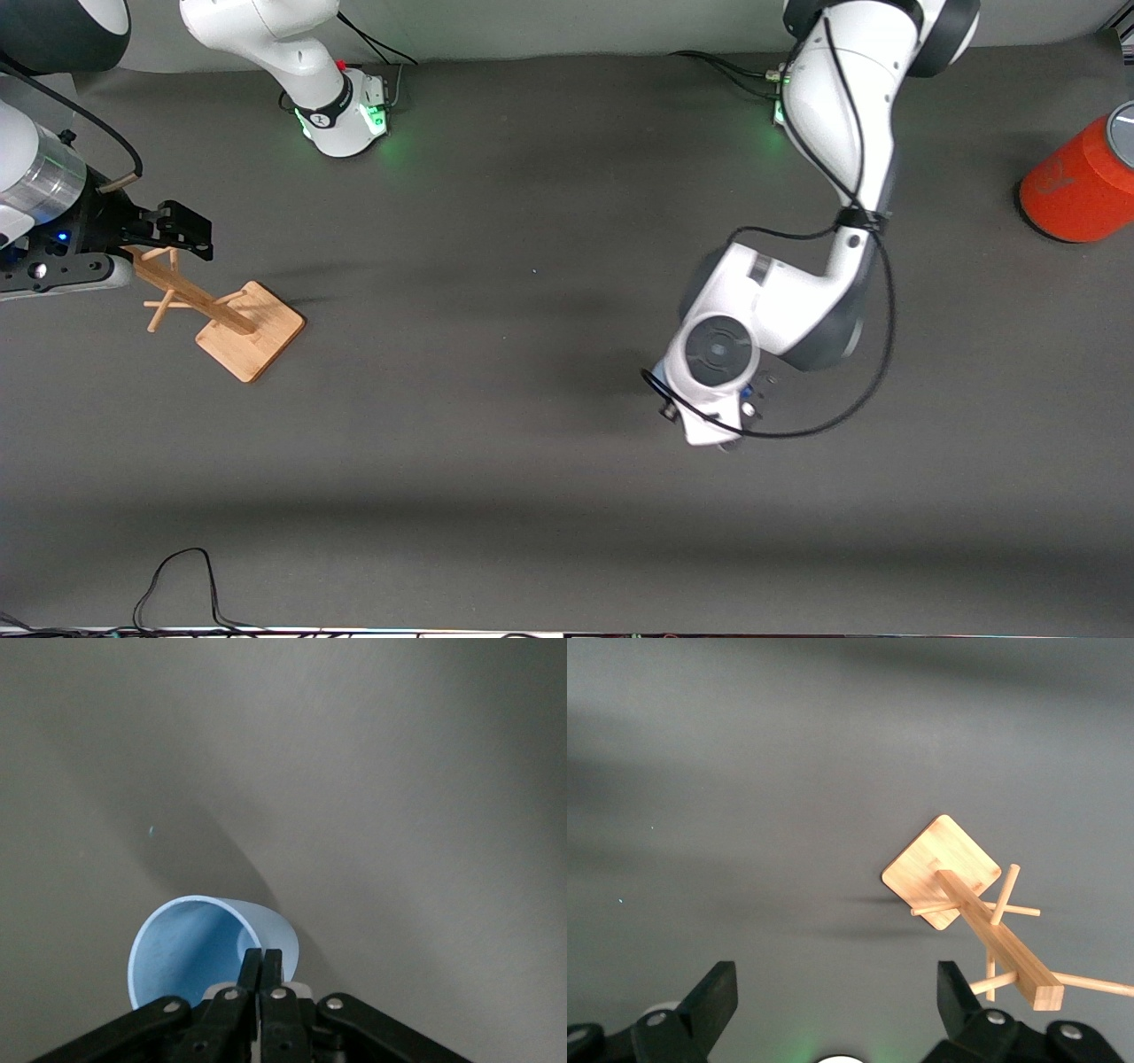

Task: Rotate and upright cup with both arms
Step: 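Carry the cup and set it upright on the table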

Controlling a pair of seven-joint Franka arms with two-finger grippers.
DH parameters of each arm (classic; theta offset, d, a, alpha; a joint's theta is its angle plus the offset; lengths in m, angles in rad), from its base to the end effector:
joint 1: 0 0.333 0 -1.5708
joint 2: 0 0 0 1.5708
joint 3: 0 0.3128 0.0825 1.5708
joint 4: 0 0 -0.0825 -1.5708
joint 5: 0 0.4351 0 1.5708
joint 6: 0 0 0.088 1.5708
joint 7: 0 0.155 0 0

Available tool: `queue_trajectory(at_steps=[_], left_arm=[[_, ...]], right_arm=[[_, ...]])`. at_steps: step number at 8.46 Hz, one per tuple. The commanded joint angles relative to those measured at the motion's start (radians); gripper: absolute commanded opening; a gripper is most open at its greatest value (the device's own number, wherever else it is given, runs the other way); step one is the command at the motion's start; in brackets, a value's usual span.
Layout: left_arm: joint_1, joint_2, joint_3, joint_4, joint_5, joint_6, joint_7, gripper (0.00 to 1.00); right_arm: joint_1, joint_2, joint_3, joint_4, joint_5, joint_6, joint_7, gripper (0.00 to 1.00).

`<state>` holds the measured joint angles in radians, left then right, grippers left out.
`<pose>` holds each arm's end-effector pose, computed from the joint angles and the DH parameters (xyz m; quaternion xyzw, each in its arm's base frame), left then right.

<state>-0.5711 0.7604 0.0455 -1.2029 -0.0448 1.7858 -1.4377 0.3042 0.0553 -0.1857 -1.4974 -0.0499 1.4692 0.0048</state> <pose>0.6581 -0.3965 0.2449 -0.8935 -0.4403 0.0534 0.0705 0.6041 0.0663 0.5702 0.9972 0.0552 -0.0393 0.0325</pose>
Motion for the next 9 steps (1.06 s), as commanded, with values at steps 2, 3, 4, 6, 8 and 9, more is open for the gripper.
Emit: queue_trajectory(at_steps=[2, 3, 4, 6, 8, 9], left_arm=[[-0.079, -0.142, 0.011, -0.219, 0.046, 0.001, -0.125, 0.00], [-0.093, -0.142, 0.011, -0.222, 0.046, 0.001, -0.142, 0.00], [-0.116, -0.135, 0.010, -0.224, 0.046, 0.012, -0.179, 0.00], [-0.147, -0.122, 0.007, -0.222, 0.043, 0.035, -0.269, 0.00], [-0.174, -0.079, 0.007, -0.222, 0.046, 0.075, -0.329, 0.00], [-0.176, -0.078, 0.007, -0.224, 0.046, 0.083, -0.329, 0.00]], right_arm=[[-0.002, 0.012, -0.008, 0.028, 0.016, -0.004, -0.015, 1.00], [-0.003, 0.012, -0.012, 0.029, 0.016, -0.004, -0.017, 1.00], [-0.004, 0.012, -0.014, 0.029, 0.016, -0.004, -0.020, 1.00], [-0.007, 0.012, -0.018, 0.029, 0.016, -0.004, -0.022, 1.00], [-0.008, 0.014, -0.018, 0.028, 0.016, -0.003, -0.022, 1.00], [-0.008, 0.014, -0.018, 0.029, 0.013, -0.003, -0.023, 1.00]])
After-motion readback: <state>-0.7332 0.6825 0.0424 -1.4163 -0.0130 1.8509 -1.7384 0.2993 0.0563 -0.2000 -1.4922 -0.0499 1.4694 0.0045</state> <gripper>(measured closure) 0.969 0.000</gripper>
